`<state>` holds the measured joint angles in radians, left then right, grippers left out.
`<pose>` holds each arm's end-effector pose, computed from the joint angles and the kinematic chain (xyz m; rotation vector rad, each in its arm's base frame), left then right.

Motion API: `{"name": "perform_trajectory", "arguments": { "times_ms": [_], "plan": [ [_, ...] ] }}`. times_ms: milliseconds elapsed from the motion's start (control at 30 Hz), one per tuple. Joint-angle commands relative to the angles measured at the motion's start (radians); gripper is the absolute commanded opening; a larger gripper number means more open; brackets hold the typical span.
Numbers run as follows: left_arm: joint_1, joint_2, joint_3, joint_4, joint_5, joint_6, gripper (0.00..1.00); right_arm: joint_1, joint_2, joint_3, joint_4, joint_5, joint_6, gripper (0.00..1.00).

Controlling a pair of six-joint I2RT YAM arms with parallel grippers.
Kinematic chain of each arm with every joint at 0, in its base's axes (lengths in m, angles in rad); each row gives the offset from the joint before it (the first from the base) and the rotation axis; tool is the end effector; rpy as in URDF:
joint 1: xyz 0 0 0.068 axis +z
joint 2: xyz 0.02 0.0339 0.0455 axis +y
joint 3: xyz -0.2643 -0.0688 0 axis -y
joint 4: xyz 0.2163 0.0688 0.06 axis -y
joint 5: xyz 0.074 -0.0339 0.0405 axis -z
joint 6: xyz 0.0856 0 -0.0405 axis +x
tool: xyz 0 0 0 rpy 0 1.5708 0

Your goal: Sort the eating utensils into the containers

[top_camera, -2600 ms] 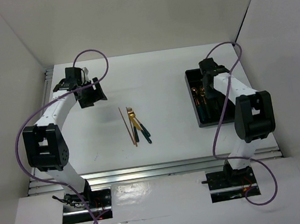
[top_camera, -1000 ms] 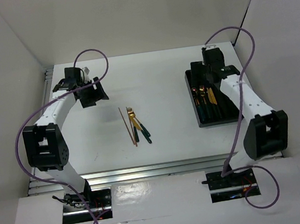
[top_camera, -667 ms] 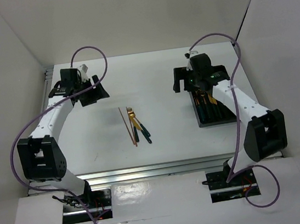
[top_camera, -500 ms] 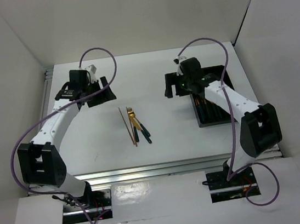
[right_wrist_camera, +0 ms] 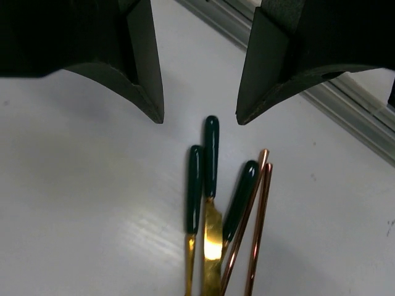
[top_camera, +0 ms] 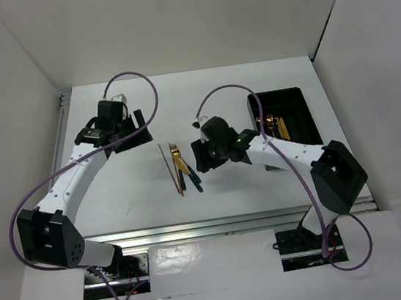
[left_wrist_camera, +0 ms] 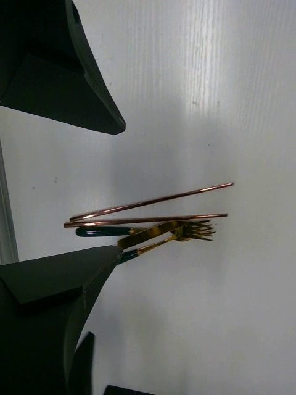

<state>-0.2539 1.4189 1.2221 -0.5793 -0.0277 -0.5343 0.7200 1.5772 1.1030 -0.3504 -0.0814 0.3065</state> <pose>0.3081 -0.0775 0.2795 -0.3455 2.3491 -0.3522 0.2583 0.2358 0.2154 -0.5459 2.4107 0.5627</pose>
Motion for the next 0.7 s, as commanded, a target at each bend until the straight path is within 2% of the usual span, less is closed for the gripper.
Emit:
{"name": "perform_trajectory", "arguments": {
  "times_ms": [0, 133, 300, 667],
  "plan": [
    [0.041, -0.048, 0.062, -0.007, -0.061, -0.018, 0.88, 0.070, -0.002, -0.025, 0.064, 0.051, 0.065, 0.58],
    [0.099, -0.037, 0.053, 0.025, 0.027, -0.027, 0.88, 0.176, 0.020, -0.034, 0.074, 0.097, 0.086, 0.52],
    [0.134, -0.028, 0.007, 0.065, 0.075, -0.047, 0.88, 0.220, 0.104, -0.015, 0.064, 0.141, 0.123, 0.44],
    [0.160, -0.113, -0.050, 0.104, 0.100, -0.029, 0.89, 0.231, 0.213, 0.052, 0.074, 0.186, 0.082, 0.43]
  ]
}}
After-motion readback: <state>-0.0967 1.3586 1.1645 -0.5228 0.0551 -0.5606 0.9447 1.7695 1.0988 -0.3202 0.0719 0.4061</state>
